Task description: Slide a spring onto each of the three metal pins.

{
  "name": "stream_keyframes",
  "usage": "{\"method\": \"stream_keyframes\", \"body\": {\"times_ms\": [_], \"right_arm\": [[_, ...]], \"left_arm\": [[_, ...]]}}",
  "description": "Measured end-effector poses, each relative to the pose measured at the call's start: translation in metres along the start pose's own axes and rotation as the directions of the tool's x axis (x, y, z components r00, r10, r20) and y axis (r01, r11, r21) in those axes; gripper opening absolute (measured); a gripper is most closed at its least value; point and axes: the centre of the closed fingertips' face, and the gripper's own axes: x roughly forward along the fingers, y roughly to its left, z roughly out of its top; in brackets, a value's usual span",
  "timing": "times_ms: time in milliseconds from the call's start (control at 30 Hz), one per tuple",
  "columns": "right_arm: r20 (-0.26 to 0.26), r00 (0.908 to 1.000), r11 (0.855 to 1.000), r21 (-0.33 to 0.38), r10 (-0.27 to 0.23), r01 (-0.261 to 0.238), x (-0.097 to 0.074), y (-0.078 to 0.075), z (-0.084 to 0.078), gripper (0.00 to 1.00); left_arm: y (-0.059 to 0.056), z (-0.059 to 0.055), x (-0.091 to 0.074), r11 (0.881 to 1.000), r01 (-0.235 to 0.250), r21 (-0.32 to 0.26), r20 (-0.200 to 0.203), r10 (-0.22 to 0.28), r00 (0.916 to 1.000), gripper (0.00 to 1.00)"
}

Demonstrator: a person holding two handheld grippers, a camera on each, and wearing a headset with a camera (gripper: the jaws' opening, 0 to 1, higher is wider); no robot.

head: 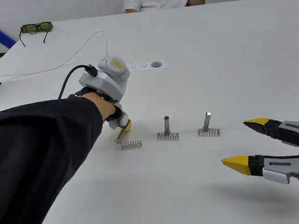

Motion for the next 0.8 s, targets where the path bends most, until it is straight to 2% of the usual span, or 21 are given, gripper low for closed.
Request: {"method": "stream_keyframes", "body": {"times_ms": [133,367,567,800], "right_arm": [[-0.003,1.0000,1.000,0.000,0.002,-0.002,0.000,0.001,-0.001,0.67],[-0.002,1.0000,1.000,0.006,0.001,-0.001,0.000,0.000,0.000,0.66],[0.003,1.0000,1.000,0.003,-0.003,0.003,-0.002,-0.001,0.002,0.65],[0.011,0.9999,1.000,0.010,-0.010,0.010,-0.004,-0.002,0.004,0.65]], "left_arm": [[0.000,-0.002,0.000,0.999,-0.022,0.042,-0.012,0.023,0.9997,0.11],[-0.002,-0.003,0.000,0.993,-0.073,0.095,-0.003,0.074,0.9973,0.10],[0.001,-0.003,-0.002,0.993,-0.092,0.074,0.018,0.091,0.9957,0.07],[0.000,0.000,-0.010,0.998,-0.062,0.024,0.094,0.060,0.9938,0.07]]}}
